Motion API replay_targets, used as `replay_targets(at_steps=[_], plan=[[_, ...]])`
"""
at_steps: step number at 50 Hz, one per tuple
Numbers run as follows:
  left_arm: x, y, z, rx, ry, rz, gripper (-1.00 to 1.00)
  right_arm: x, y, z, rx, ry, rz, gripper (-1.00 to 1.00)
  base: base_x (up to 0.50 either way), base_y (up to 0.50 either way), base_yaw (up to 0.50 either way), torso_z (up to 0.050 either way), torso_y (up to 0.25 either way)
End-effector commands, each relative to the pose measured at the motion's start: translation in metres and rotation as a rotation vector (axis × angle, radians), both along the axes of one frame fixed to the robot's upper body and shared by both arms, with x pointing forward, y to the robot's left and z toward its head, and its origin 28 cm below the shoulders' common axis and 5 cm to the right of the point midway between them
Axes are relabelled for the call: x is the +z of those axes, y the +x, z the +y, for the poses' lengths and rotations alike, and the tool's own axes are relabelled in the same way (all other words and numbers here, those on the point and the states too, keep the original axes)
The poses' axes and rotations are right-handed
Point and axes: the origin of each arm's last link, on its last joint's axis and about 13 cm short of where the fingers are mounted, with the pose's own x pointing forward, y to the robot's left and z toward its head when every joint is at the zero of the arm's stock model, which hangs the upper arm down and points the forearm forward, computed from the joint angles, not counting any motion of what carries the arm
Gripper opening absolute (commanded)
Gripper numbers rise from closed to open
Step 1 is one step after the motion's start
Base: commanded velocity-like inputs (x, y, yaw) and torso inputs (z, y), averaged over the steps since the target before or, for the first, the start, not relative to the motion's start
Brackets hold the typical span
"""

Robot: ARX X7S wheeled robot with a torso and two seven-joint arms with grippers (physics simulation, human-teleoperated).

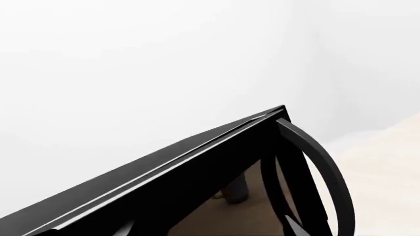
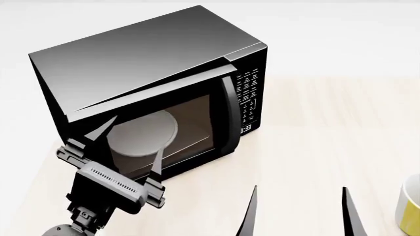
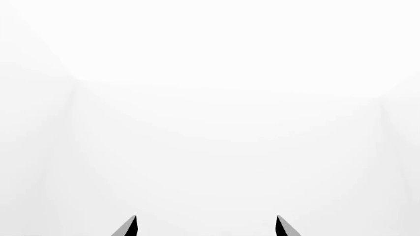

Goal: Close the microwave.

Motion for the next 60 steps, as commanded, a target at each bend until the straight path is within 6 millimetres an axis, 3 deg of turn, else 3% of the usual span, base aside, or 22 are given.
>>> replay_targets(at_steps=[1,28,30,31,34,37,44,53,60], plan=[[0.013,0.008,0.018,0.221,-0.210,-0.045,1.00,0.000,0.000,0.000,0.000,-0.008,-0.004,1.00,0.00,0.00,0.00,0.000,0.010],[0.008,0.006,0.029,0.368,-0.261,-0.040,1.00,-0.003,-0.001,0.002,0.011,-0.017,0.004,1.00,0.00,0.00,0.00,0.001,0.001],[0.002,-0.004,0.027,0.320,-0.234,-0.012,1.00,-0.002,-0.001,0.002,0.010,-0.016,0.003,1.00,0.00,0.00,0.00,0.000,0.000],[-0.020,-0.025,0.032,0.324,-0.180,0.099,1.00,-0.003,0.000,0.001,0.009,-0.016,0.003,1.00,0.00,0.00,0.00,0.000,0.000],[-0.004,-0.053,0.024,0.231,-0.224,0.103,1.00,-0.002,-0.001,0.002,0.009,-0.017,0.003,1.00,0.00,0.00,0.00,0.000,0.000],[-0.014,-0.109,0.025,0.109,-0.160,0.169,1.00,-0.003,-0.002,0.002,0.010,-0.018,0.006,1.00,0.00,0.00,0.00,0.000,0.000],[-0.019,-0.157,0.033,0.058,-0.116,0.185,1.00,-0.004,-0.002,0.003,0.014,-0.020,0.013,1.00,0.00,0.00,0.00,0.000,0.000],[-0.014,-0.168,0.040,0.109,-0.171,0.166,1.00,-0.005,-0.003,0.004,0.015,-0.021,0.015,1.00,0.00,0.00,0.00,0.000,0.000],[-0.005,-0.162,0.055,0.220,-0.214,0.117,1.00,-0.007,-0.002,0.004,0.013,-0.020,0.029,1.00,0.00,0.00,0.00,0.000,0.000]])
